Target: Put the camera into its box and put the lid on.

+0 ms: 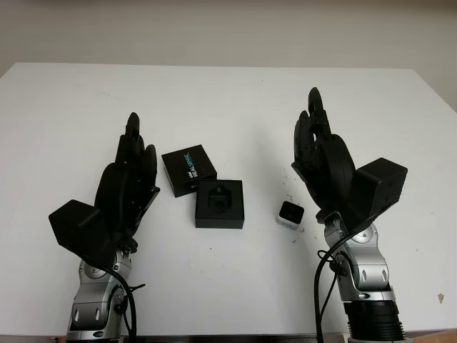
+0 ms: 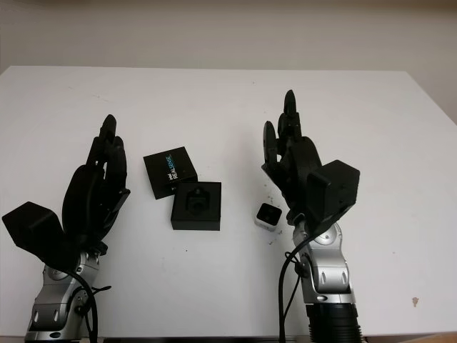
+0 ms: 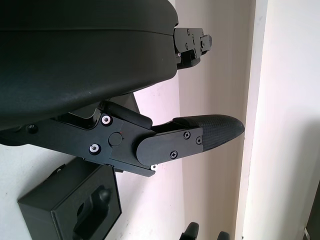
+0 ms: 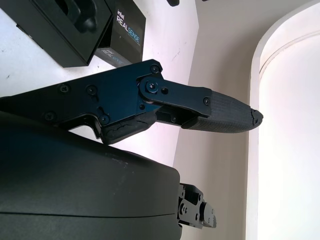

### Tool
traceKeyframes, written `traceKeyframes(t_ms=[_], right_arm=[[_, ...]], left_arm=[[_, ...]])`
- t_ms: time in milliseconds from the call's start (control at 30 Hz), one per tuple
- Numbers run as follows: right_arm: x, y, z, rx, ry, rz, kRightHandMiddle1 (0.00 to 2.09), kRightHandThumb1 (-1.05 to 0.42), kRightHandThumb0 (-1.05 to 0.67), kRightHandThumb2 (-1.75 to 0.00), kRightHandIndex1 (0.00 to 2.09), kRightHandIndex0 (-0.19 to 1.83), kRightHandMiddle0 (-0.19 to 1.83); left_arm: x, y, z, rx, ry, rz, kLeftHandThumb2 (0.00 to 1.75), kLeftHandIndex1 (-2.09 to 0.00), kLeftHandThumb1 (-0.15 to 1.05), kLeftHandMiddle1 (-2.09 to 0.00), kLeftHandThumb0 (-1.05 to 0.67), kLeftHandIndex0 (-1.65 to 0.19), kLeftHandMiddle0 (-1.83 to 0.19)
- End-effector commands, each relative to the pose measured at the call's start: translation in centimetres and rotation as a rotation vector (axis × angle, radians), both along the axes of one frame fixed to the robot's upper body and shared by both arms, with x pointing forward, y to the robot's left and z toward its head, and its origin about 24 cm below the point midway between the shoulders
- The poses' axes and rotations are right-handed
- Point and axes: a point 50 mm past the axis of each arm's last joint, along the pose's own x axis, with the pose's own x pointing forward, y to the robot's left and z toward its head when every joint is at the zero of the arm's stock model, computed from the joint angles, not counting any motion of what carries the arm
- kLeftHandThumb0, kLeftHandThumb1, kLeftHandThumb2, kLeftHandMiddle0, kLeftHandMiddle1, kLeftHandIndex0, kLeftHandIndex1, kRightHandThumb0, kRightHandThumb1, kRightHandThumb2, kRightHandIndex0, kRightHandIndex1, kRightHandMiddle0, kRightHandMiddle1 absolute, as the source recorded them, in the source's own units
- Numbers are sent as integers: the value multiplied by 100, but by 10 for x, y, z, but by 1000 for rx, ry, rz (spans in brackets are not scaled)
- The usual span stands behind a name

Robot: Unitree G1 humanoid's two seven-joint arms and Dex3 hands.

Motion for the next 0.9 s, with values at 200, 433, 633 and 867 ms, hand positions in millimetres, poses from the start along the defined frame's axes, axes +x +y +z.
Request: traceKeyframes(t_ms=[200,433,633,867], right_arm=[[1,-2,3,4,-13,-4,0,-105,-78,-62,0,-19,-19],[-1,-10,3,-3,-18,19,0,-105,-78,-60,0,-19,-19],[10,-41,32,-92,-69,89,15,-104,-75,-19,12,3,7],[18,-72,76,-391,-82,254,79,-81,-44,-5,25,28,-5]], left_arm=[[2,-3,3,-3,-11,-16,58,-5,105,-5,-67,8,7],[-1,-4,1,5,-7,-8,61,-5,105,-5,-65,9,7],[-2,-3,1,-10,-7,7,59,-5,105,-5,-66,8,6],[-1,-3,0,4,-7,4,62,-5,105,-5,-66,9,8]])
